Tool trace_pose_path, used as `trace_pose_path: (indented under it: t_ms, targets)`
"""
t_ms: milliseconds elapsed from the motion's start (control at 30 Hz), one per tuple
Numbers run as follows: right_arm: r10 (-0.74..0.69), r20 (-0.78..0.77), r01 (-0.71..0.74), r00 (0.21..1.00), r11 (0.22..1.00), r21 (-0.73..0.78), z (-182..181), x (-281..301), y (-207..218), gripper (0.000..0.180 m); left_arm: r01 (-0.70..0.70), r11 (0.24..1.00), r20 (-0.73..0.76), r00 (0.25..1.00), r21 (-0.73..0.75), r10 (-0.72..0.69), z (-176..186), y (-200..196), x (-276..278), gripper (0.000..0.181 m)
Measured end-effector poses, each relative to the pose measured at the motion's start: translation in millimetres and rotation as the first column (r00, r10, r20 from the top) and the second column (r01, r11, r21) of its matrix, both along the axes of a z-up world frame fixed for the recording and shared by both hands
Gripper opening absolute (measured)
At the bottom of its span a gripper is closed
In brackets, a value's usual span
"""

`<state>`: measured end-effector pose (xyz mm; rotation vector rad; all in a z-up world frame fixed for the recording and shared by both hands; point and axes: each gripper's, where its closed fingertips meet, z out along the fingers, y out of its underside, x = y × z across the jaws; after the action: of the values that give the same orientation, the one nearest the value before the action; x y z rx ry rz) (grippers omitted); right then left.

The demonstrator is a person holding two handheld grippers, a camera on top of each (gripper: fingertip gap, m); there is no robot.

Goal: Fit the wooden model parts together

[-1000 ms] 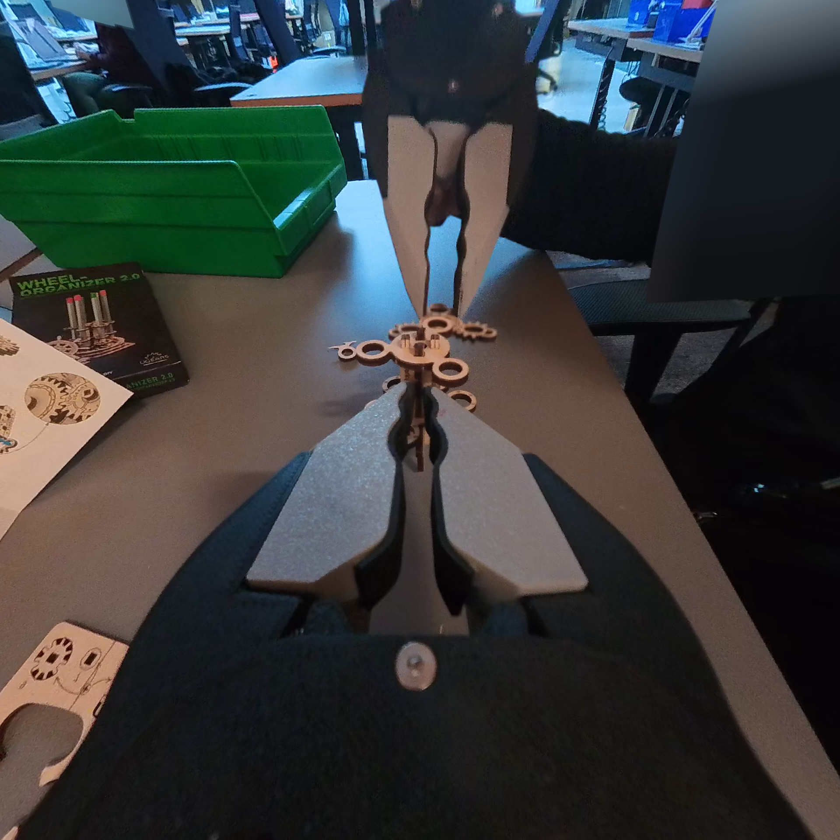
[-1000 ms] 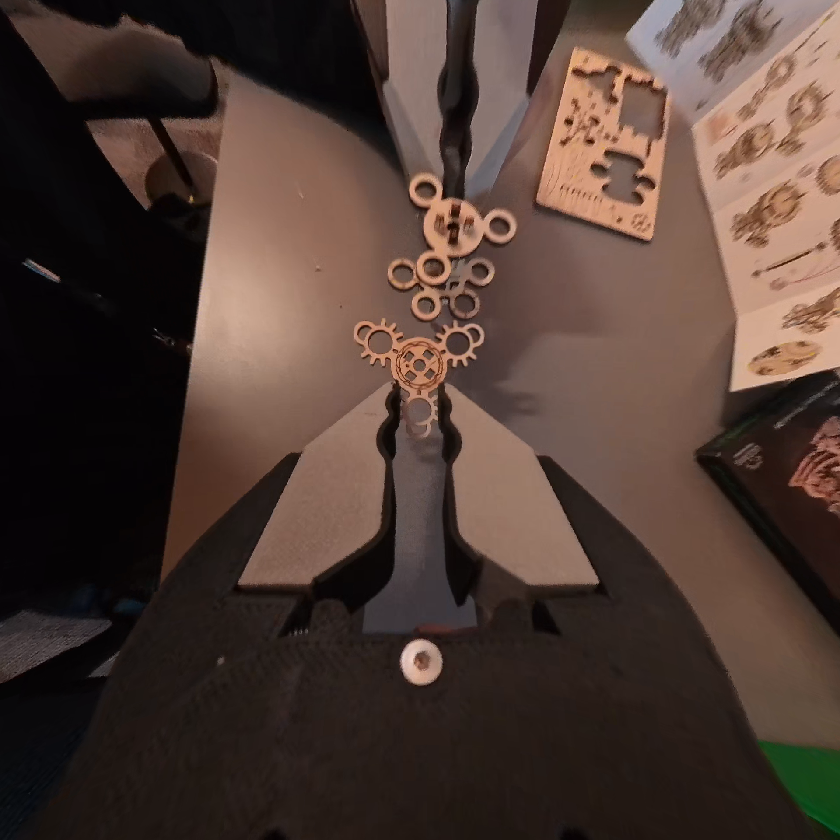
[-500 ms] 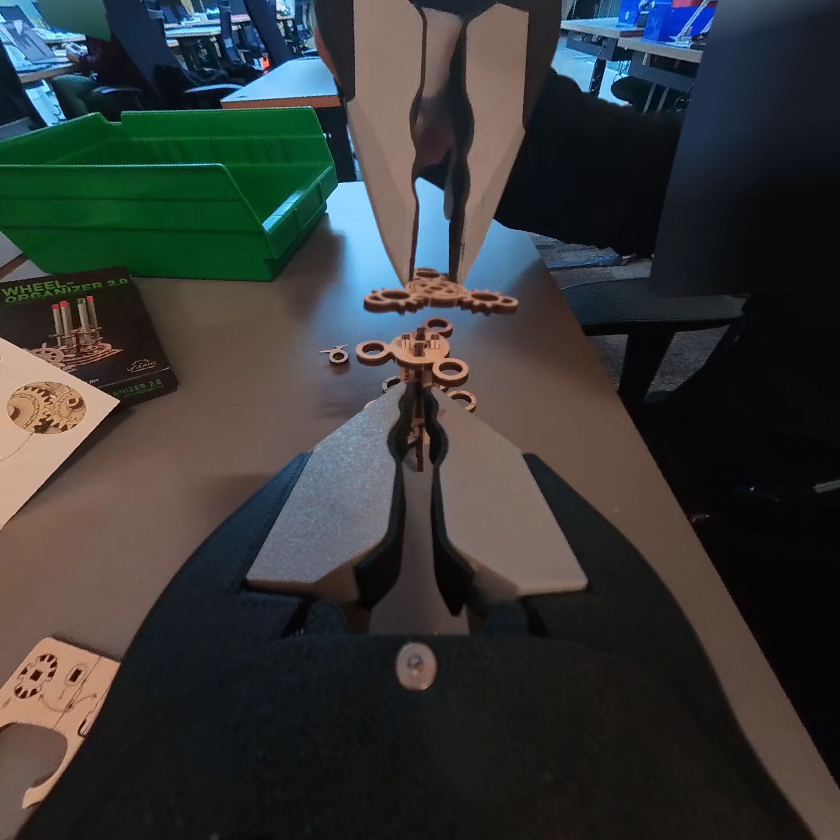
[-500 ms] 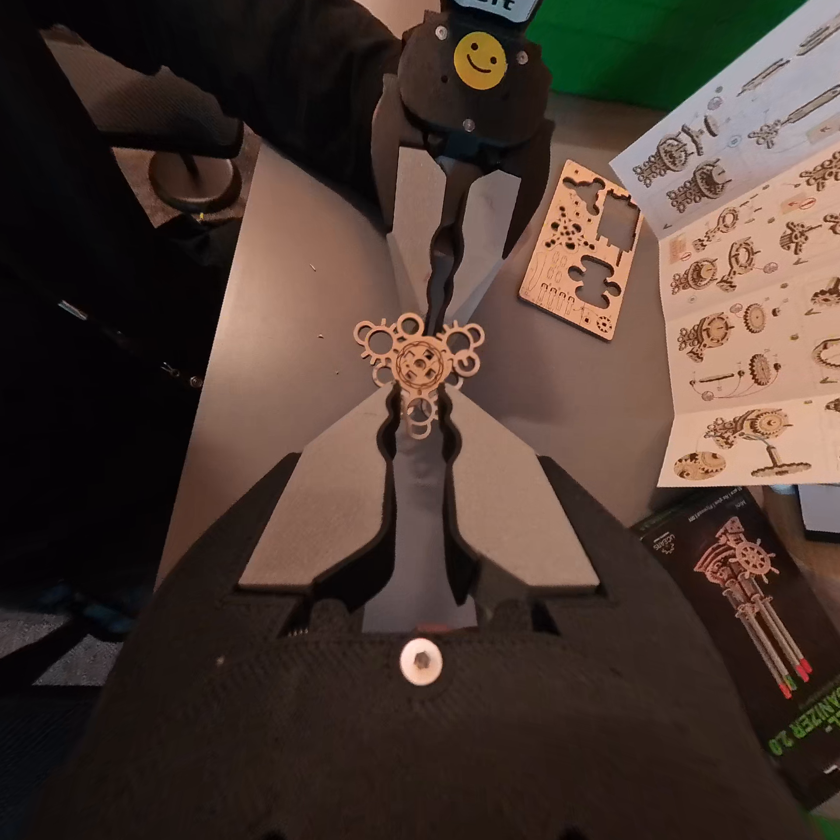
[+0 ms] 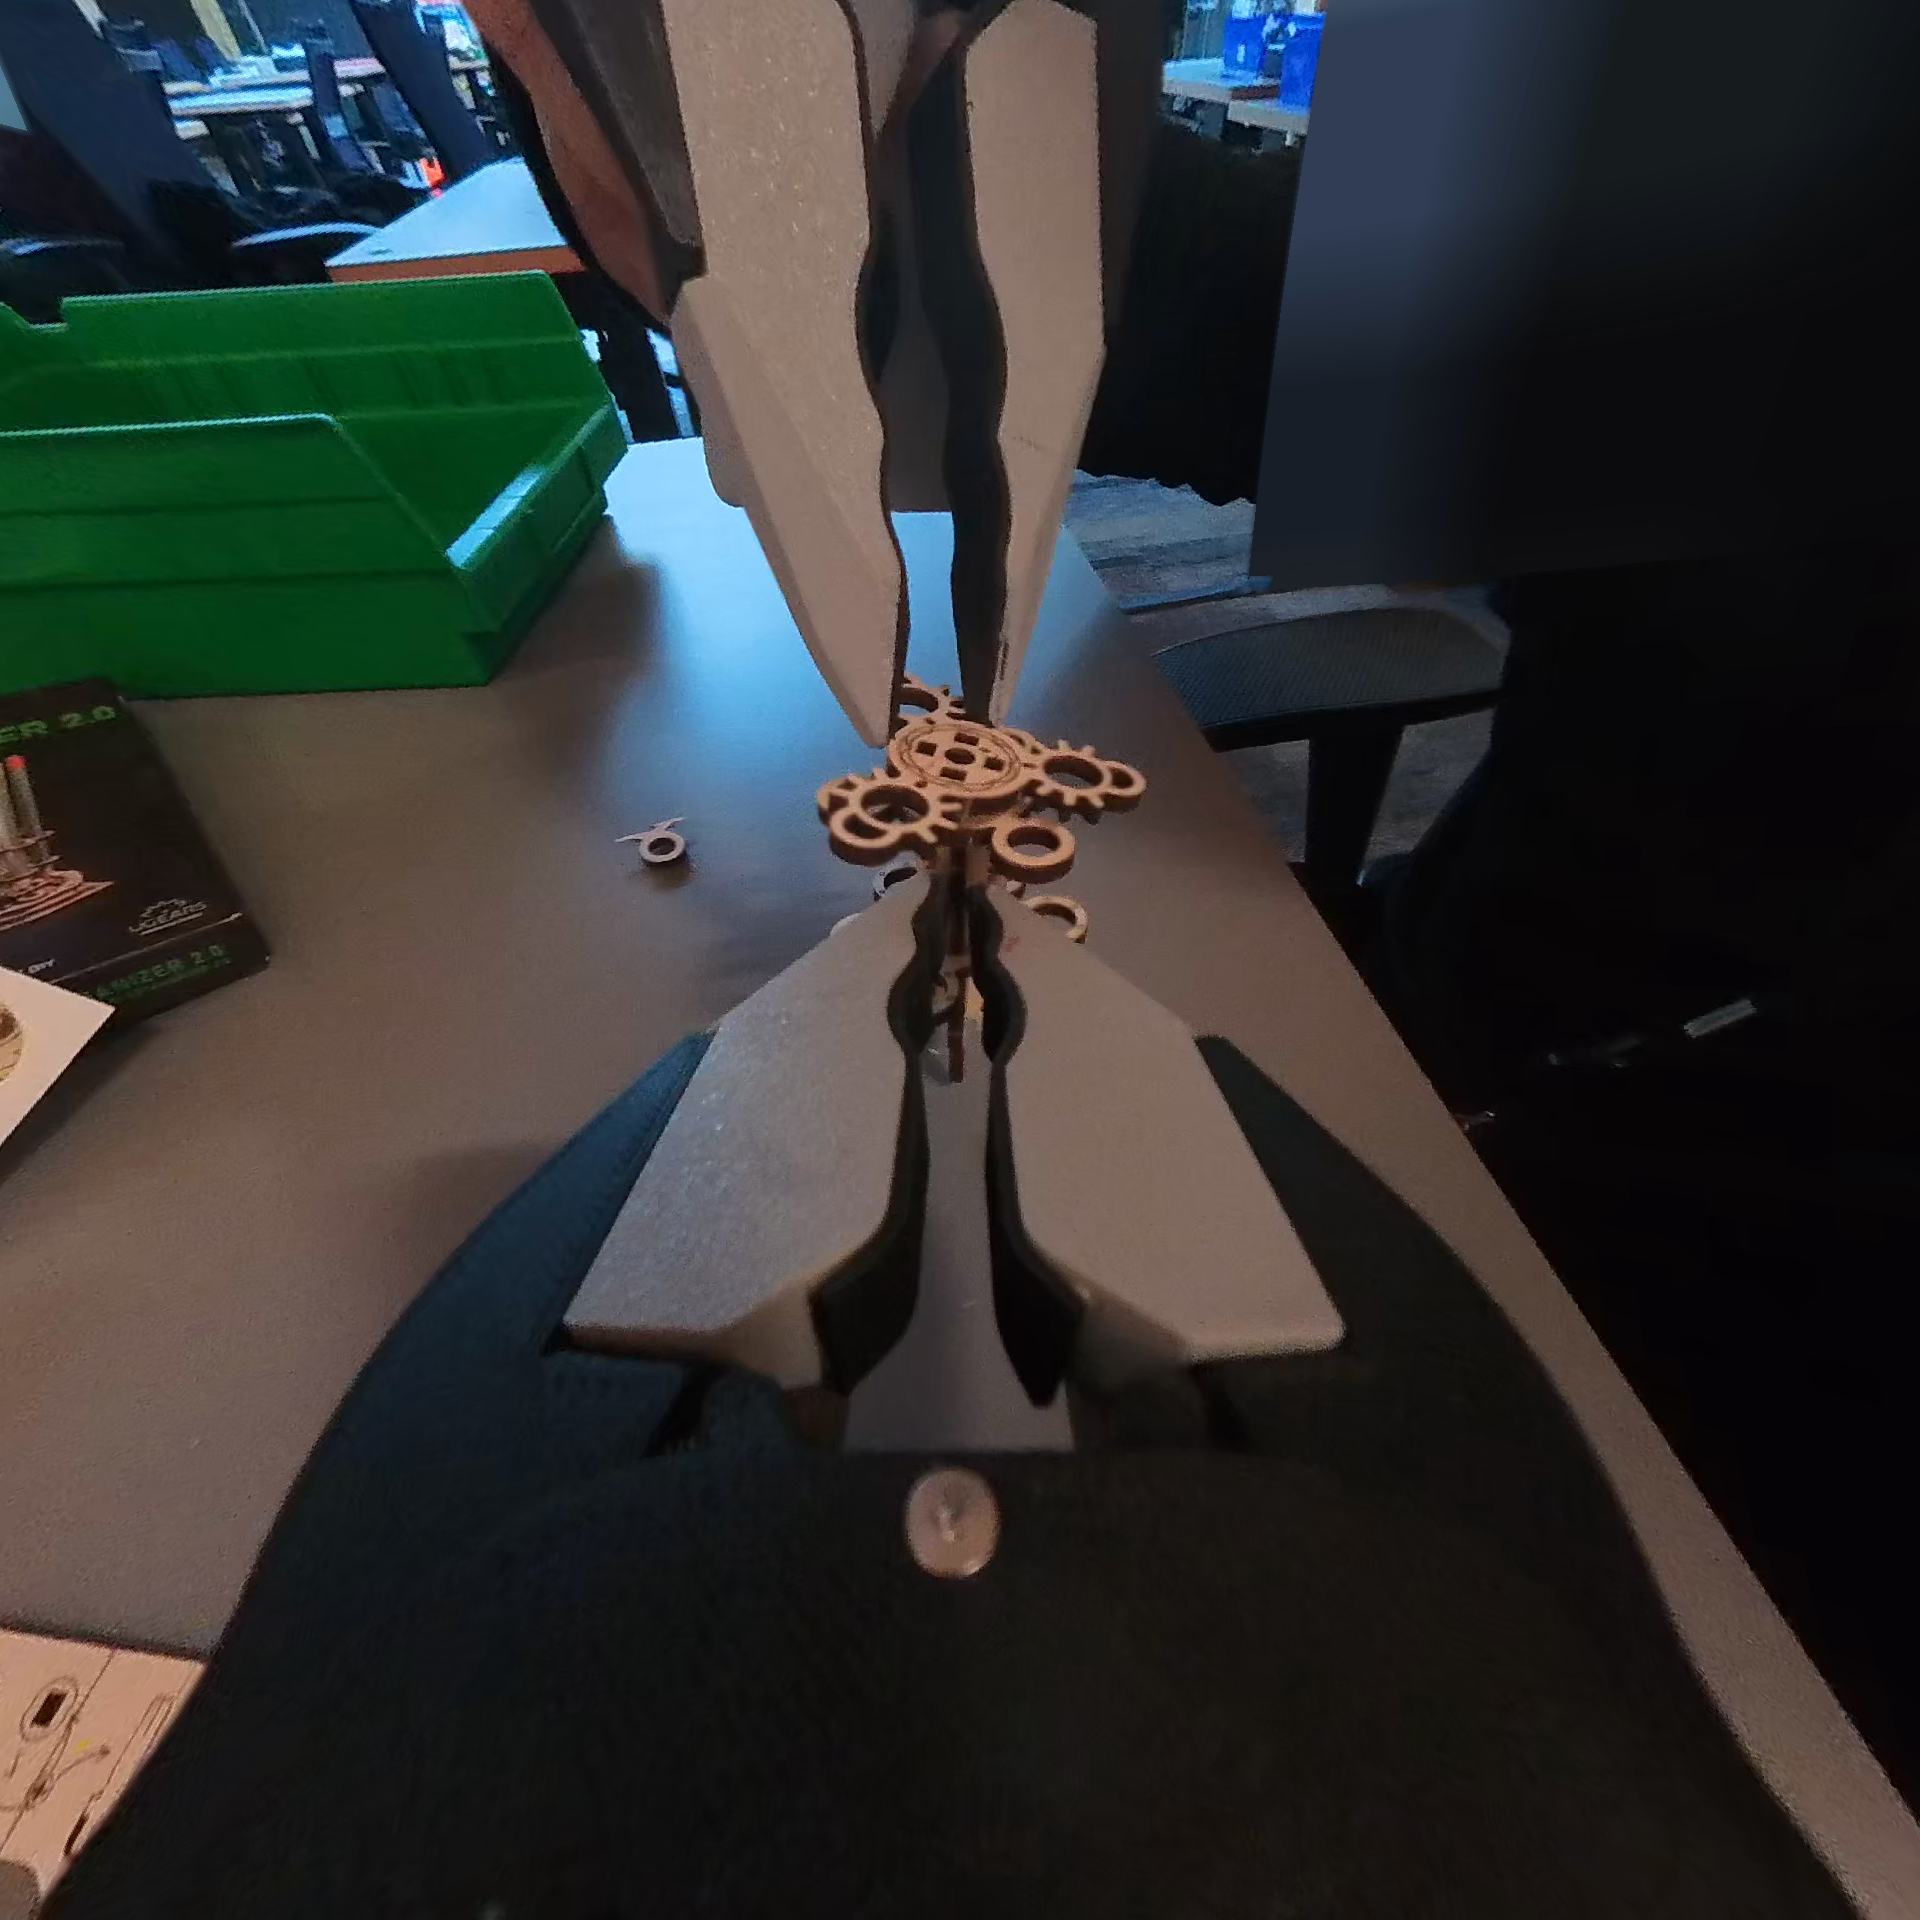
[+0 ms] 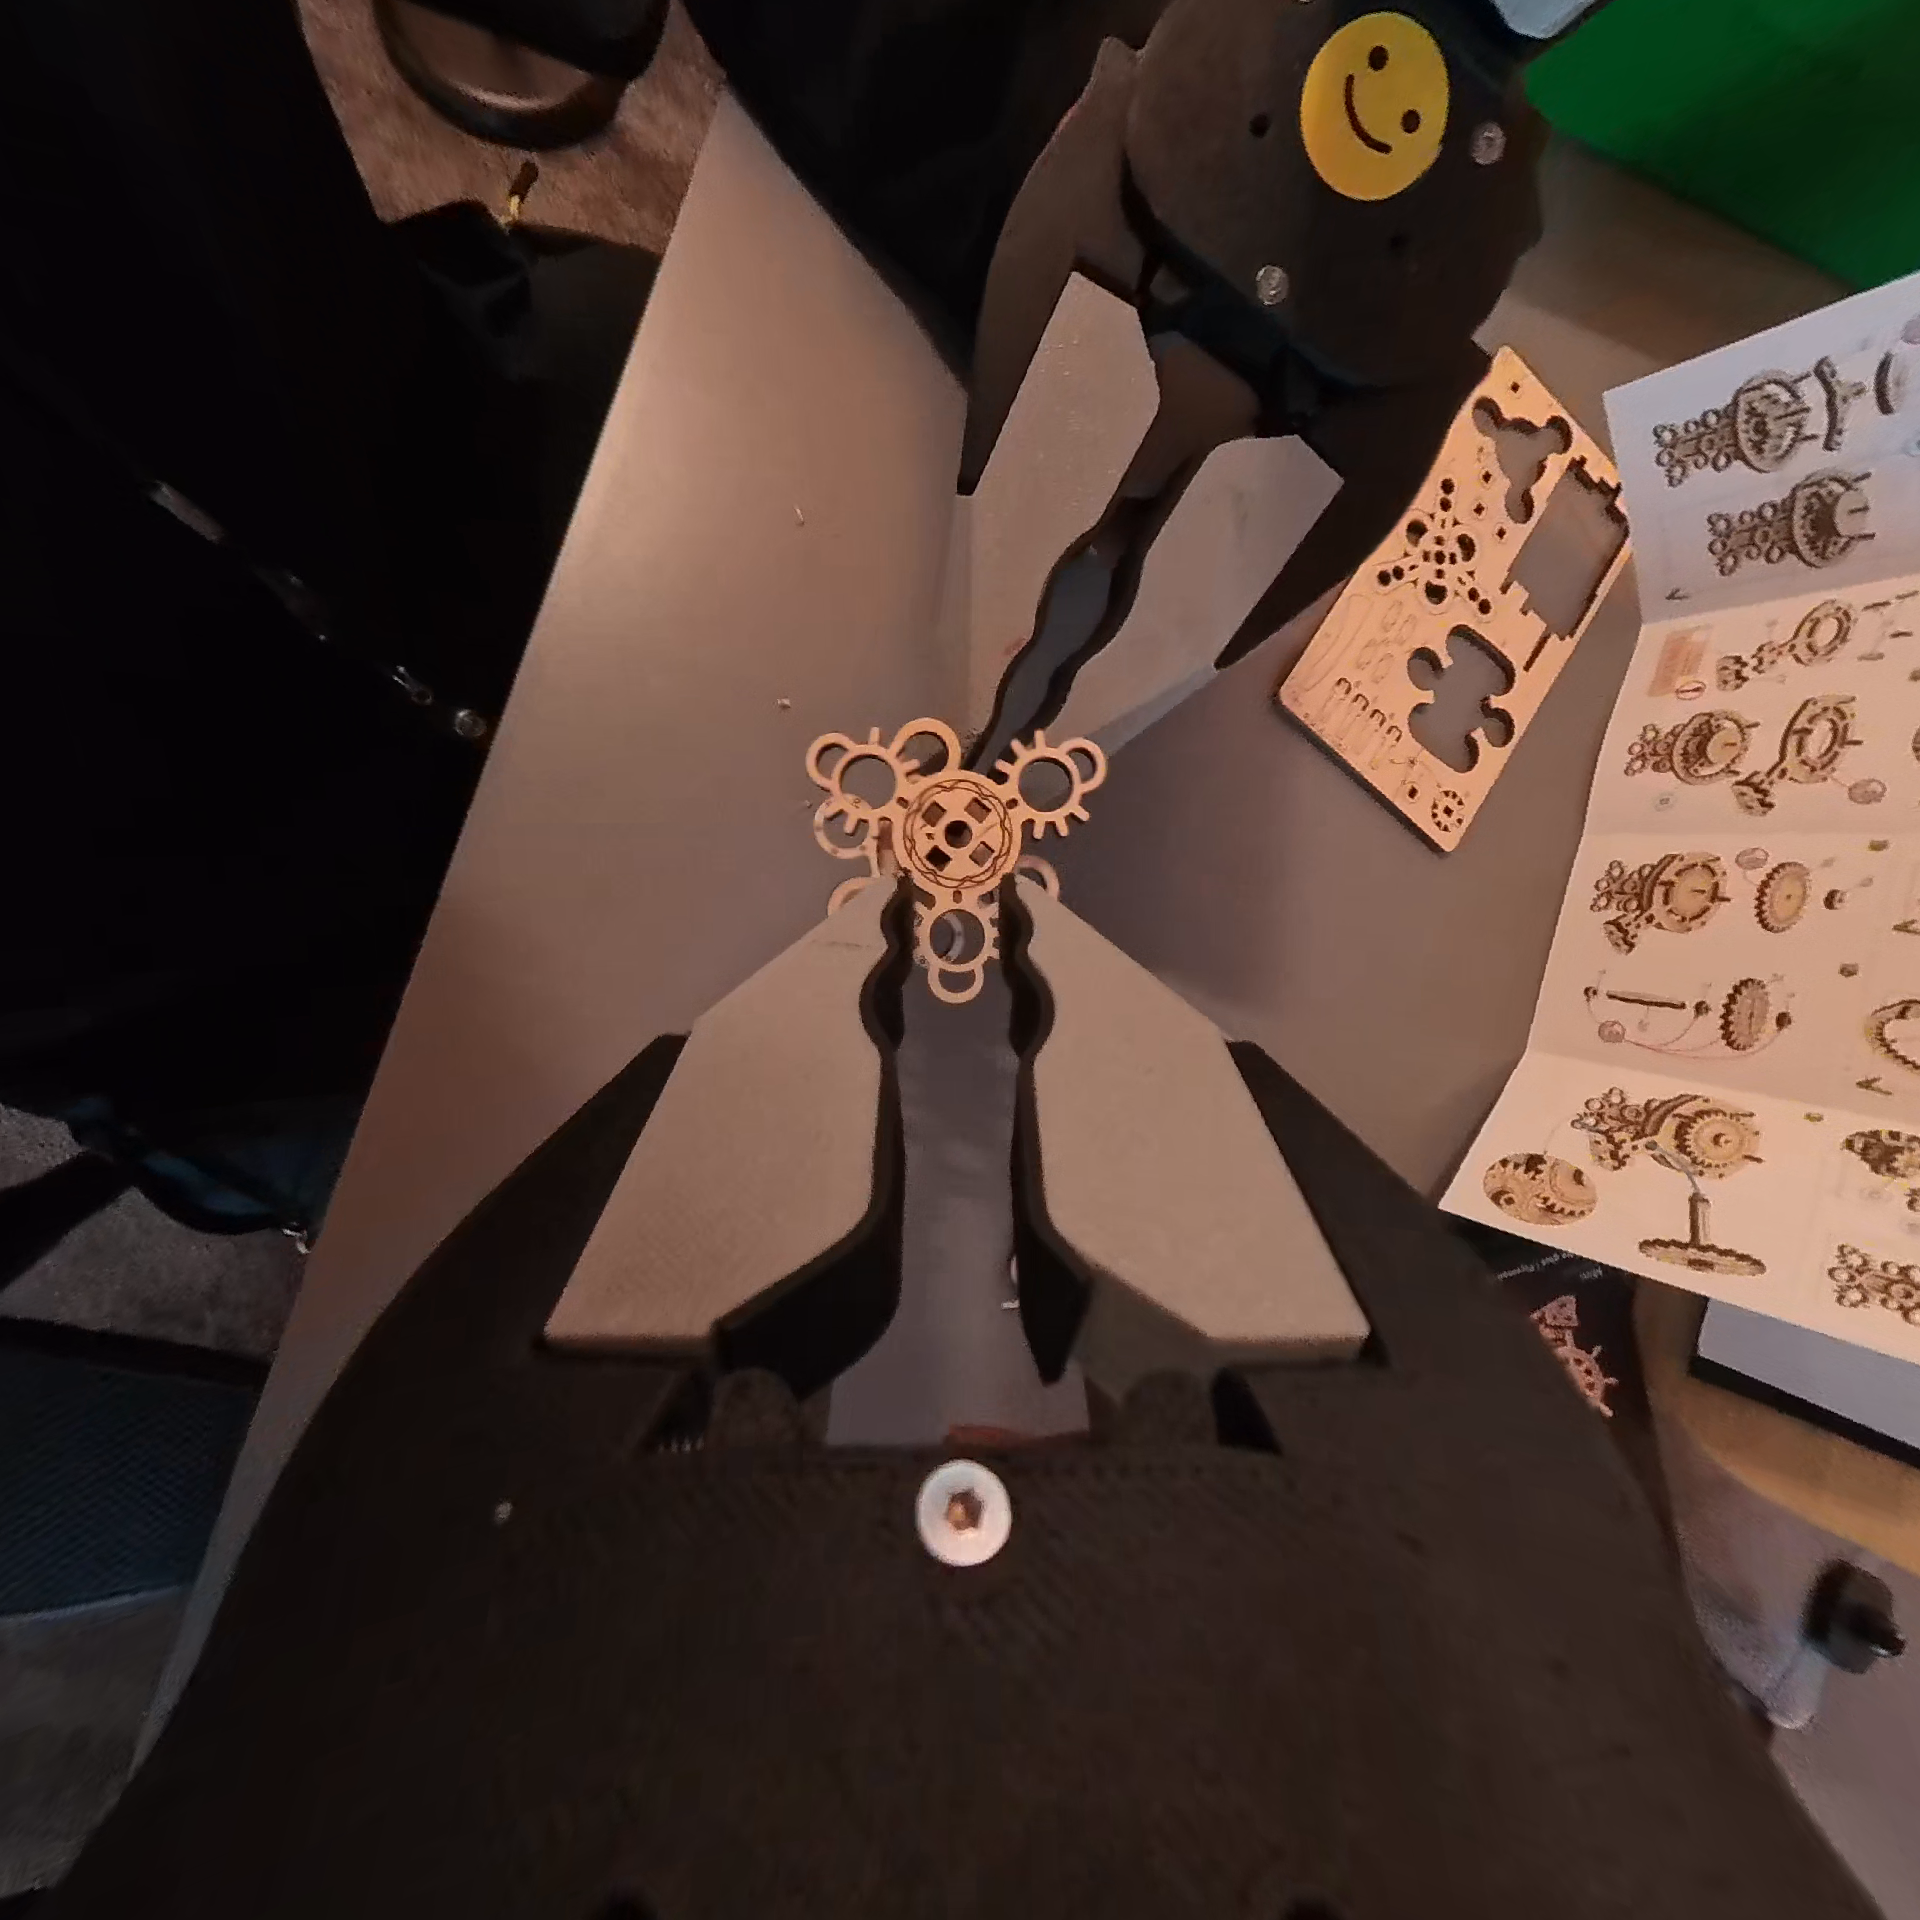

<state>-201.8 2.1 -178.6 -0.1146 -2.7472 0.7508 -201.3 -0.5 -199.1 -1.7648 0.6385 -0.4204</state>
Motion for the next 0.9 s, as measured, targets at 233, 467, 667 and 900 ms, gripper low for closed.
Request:
trace_pose_path:
  t_ms: [233,467,667,900]
  targets:
    - [0.026,-0.025,-0.025,0.999,0.999,0.038,-0.2,8.2,-0.7,0.013,0.024,1.0,-0.011,1.0,0.019,-0.023,1.5,-2.4,3.9,0.0]
    - [0.027,-0.083,-0.02,0.996,0.996,0.091,-2.4,13.2,0.6,0.013,0.034,0.998,-0.076,0.997,0.054,-0.03,-0.2,-2.8,7.5,0.0]
    - [0.013,-0.097,-0.004,0.995,0.996,0.094,-5.4,14.7,3.2,0.013,0.036,0.998,-0.091,0.995,0.057,-0.031,-1.3,-2.7,8.2,0.0]
    - [0.016,-0.129,-0.001,0.992,0.994,0.113,-8.5,12.6,5.5,0.0,0.034,0.998,-0.095,0.995,0.057,-0.029,-1.7,-2.4,8.1,0.0]
